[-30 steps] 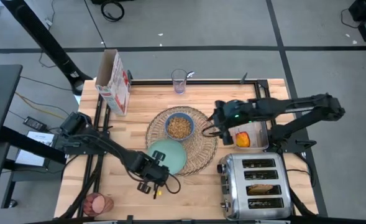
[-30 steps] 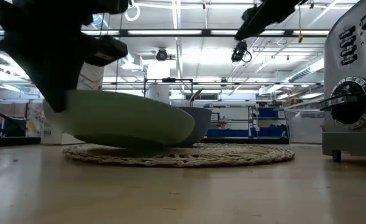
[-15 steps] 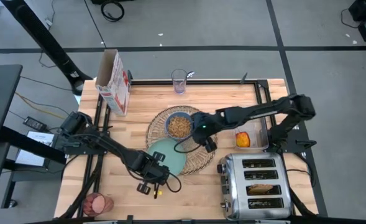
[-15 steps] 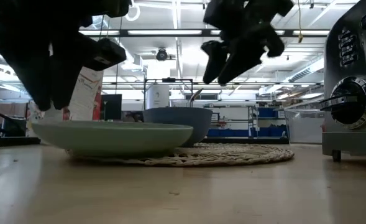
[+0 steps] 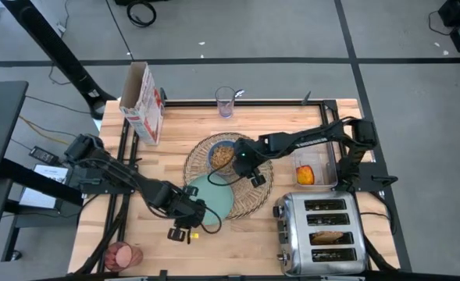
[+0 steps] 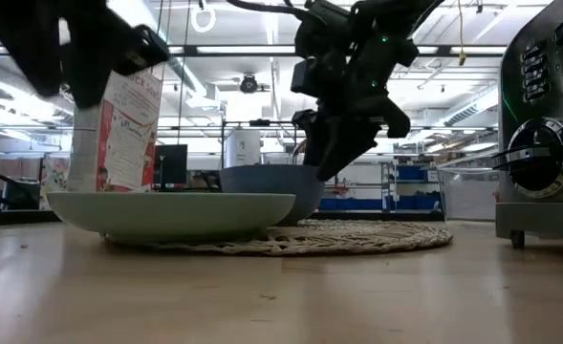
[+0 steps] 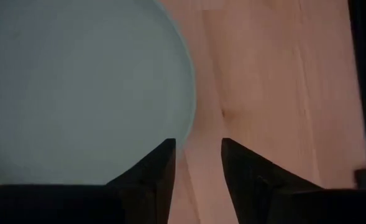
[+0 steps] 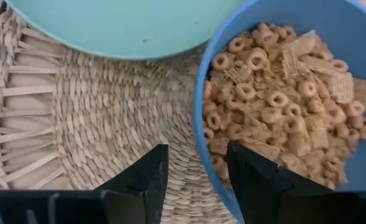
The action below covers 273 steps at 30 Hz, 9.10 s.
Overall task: Arrange a breakfast setting
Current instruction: Adjust the bowl on the table mat, then put the spoon on the table mat
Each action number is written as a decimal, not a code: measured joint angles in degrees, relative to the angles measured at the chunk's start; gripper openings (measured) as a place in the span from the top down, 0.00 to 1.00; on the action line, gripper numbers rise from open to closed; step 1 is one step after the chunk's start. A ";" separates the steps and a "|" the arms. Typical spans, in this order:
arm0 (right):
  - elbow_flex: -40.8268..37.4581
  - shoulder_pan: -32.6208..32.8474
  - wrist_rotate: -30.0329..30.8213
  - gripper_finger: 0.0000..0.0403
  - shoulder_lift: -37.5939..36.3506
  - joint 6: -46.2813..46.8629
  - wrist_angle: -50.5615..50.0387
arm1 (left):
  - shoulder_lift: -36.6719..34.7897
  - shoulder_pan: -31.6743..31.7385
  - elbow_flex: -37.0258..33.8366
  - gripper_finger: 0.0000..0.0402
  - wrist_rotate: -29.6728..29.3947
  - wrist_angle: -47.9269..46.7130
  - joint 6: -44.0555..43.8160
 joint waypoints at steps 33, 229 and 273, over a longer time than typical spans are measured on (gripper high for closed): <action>-0.07 1.30 3.08 0.96 -2.95 -1.03 -7.42 | -20.07 9.91 0.02 0.66 -13.79 -6.97 -17.72; 7.55 -14.42 -8.96 0.98 -9.61 144.98 -36.48 | -45.29 9.11 0.48 0.66 -26.97 10.25 26.48; 7.45 -26.84 -15.03 0.71 7.98 137.15 -27.52 | -49.64 15.57 0.50 0.66 -28.40 4.36 24.41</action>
